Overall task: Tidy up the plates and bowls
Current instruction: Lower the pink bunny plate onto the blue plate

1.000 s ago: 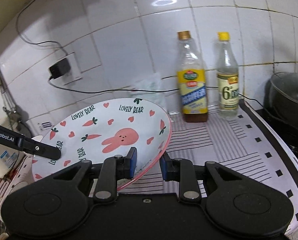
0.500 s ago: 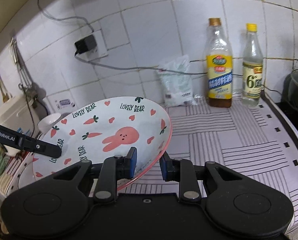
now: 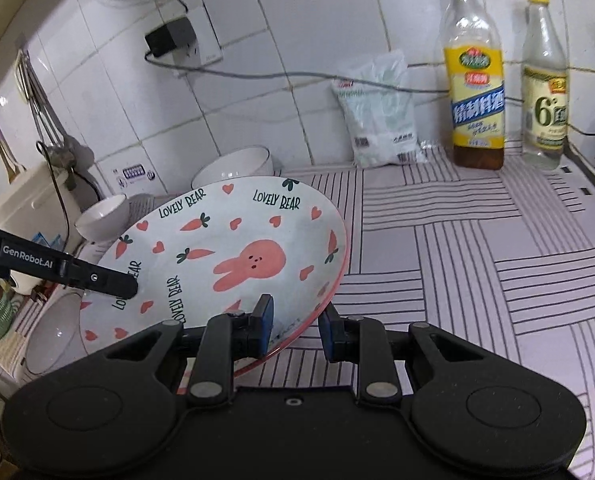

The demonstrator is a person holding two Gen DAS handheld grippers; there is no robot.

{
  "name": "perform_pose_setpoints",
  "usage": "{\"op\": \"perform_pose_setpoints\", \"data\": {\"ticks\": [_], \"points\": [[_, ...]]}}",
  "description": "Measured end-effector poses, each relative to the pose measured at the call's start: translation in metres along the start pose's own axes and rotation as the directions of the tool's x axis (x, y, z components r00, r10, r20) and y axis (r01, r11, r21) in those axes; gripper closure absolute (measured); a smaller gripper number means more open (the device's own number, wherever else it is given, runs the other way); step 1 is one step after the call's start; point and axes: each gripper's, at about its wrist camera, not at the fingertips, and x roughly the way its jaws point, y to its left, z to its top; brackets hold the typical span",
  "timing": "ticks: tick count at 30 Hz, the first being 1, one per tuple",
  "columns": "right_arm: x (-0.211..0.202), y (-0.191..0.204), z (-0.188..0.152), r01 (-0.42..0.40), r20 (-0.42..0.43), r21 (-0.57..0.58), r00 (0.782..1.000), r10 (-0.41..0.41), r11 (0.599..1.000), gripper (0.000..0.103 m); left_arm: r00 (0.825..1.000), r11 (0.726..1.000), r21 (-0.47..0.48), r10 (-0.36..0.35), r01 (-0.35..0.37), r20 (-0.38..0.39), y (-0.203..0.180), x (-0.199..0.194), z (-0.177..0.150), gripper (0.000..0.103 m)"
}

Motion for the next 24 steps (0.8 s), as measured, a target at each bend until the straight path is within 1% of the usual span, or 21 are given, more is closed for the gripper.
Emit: {"op": "perform_pose_setpoints", "data": {"ticks": [4, 7, 12, 15, 18, 20, 24], "points": [[0.015, 0.001, 0.005, 0.0, -0.037, -0.021, 0.999, -0.001, 1.0, 0.074, 0.998, 0.999, 0.018, 0.03, -0.029, -0.047, 0.0, 0.014, 0.004, 0.08], [0.022, 0.001, 0.009, 0.005, -0.044, -0.032, 0.999, -0.006, 0.999, 0.074, 0.998, 1.0, 0.007, 0.027, -0.026, -0.059, 0.003, 0.018, 0.011, 0.079], [0.031, 0.004, 0.017, 0.025, -0.065, -0.055, 0.997, -0.029, 0.998, 0.074, 0.991, 0.999, -0.008, 0.04, -0.041, -0.125, 0.003, 0.025, 0.02, 0.078], [0.036, 0.009, 0.018, 0.054, -0.081, -0.076, 0.995, -0.061, 0.996, 0.074, 0.99, 0.998, -0.002, 0.06, -0.061, -0.128, 0.002, 0.027, 0.023, 0.077], [0.041, 0.012, 0.021, 0.072, -0.09, -0.074, 0.993, -0.079, 0.995, 0.074, 0.987, 0.996, 0.021, 0.093, -0.091, -0.13, -0.002, 0.028, 0.024, 0.074], [0.045, 0.014, 0.022, 0.083, -0.091, -0.076, 0.992, -0.089, 0.994, 0.073, 0.986, 0.995, 0.012, 0.098, -0.097, -0.136, -0.002, 0.029, 0.025, 0.074], [0.048, 0.019, 0.026, 0.128, -0.082, -0.094, 0.987, -0.136, 0.987, 0.072, 0.985, 0.996, 0.014, 0.095, -0.094, -0.146, -0.004, 0.031, 0.029, 0.074]]}}
